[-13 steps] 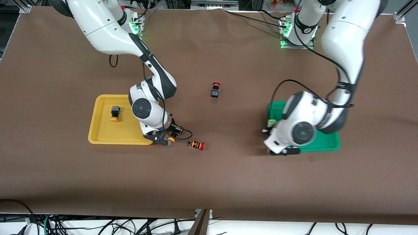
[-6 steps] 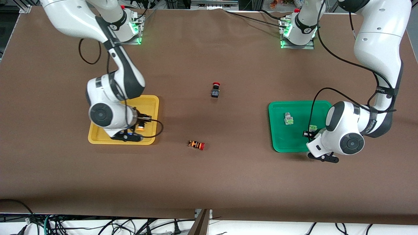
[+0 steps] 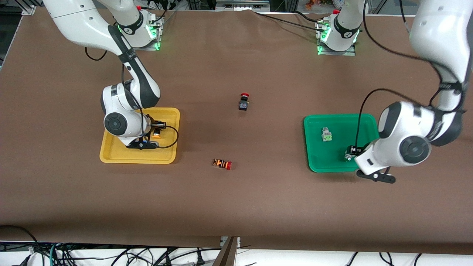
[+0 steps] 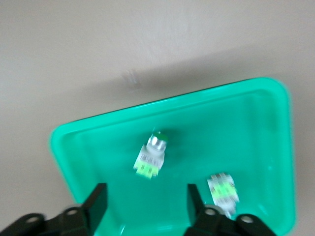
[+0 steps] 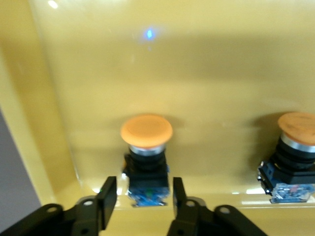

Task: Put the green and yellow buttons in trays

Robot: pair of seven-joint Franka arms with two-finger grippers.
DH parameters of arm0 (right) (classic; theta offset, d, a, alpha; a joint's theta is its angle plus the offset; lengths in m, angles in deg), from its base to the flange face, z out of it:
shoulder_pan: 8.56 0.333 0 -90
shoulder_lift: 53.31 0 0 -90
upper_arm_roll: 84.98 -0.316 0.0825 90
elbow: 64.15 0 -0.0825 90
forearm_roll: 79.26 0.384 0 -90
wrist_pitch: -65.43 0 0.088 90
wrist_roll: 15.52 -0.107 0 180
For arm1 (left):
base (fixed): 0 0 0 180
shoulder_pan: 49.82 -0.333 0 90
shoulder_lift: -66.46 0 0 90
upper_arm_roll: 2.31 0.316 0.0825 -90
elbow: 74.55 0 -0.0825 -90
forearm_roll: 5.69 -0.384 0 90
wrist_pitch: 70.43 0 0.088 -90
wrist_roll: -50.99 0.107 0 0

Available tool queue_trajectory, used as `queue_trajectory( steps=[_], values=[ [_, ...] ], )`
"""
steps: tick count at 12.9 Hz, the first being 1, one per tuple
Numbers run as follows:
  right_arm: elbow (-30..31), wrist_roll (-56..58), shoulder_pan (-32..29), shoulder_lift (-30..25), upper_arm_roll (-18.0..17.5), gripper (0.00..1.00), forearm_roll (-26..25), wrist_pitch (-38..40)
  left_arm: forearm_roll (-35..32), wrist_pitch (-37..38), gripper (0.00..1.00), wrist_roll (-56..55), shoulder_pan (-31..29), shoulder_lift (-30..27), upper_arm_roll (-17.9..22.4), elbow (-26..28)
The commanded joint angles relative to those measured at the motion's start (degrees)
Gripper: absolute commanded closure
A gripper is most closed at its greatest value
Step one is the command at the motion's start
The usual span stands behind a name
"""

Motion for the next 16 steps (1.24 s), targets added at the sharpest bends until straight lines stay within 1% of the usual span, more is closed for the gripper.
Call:
queue_trajectory(
  steps=[1, 2, 3, 4, 5, 6, 7, 8, 9, 10, 12, 15, 16],
  values=[
    [-1.09, 2.7, -1.4, -8.32, -0.15, 0.0, -0.48, 3.06, -0.15, 6.08, 0.0, 0.42, -0.06, -11.89, -1.7, 0.75],
    [-3.37, 5.06, -2.37, -10.61, -0.15, 0.0, -0.48, 6.38, 0.98, 10.11, 0.0, 0.51, -0.14, -14.18, -1.88, -1.62],
    [-6.26, 7.61, -3.42, -12.81, -0.06, 0.0, -0.57, 10.42, 4.13, 13.45, 0.0, 0.77, -0.58, -15.59, -1.19, -4.51],
    [-9.51, 9.46, -4.13, -15.0, 0.29, 0.0, -1.27, 14.29, 7.12, 15.49, 0.0, 0.25, -0.67, -17.61, -0.14, -5.41],
    [-11.8, 9.74, -4.4, -17.64, 0.81, 0.0, -1.62, 18.16, 8.97, 16.64, 0.0, 0.42, -0.24, -20.41, 2.83, -4.64],
    [-12.09, 9.31, -4.4, -20.88, 0.82, 0.0, -1.62, 20.81, 13.43, 16.13, 0.0, 0.69, 1.07, -25.31, 7.56, -0.02],
    [-12.09, 9.3, -4.4, -23.87, 0.82, 0.0, -1.62, 22.66, 16.0, 14.99, 0.0, 0.34, 2.22, -30.23, 9.87, 6.38],
    [-12.09, 9.13, -4.4, -25.99, 0.47, 0.0, -1.62, 23.81, 15.85, 12.89, 0.0, 0.6, 2.23, -33.76, 10.07, 11.49],
    [-12.18, 9.39, -4.4, -27.4, 0.46, 0.0, -1.71, 24.95, 15.59, 11.39, 0.0, 0.43, 2.4, -35.98, 10.16, 13.98],
    [-12.79, 9.65, -4.57, -28.55, 0.9, 0.0, -1.63, 28.1, 15.41, 11.2, 0.0, 0.08, 2.84, -37.3, 10.16, 15.92],
    [-18.05, 9.91, -5.54, -28.56, 4.14, 0.0, -1.36, 29.97, 15.32, 10.5, 0.0, -0.28, 3.54, -38.02, 10.51, 16.99],
    [-18.68, 10.09, -5.63, -29.97, 5.21, 0.0, -1.89, 32.07, 15.32, 10.68, 0.0, -0.1, 3.55, -37.76, 10.51, 16.73],
    [-18.68, 10.44, -5.63, -29.97, 5.12, 0.0, -3.11, 32.95, 15.32, 10.68, 0.0, -0.19, 3.55, -37.76, 10.51, 16.73]
  ],
)
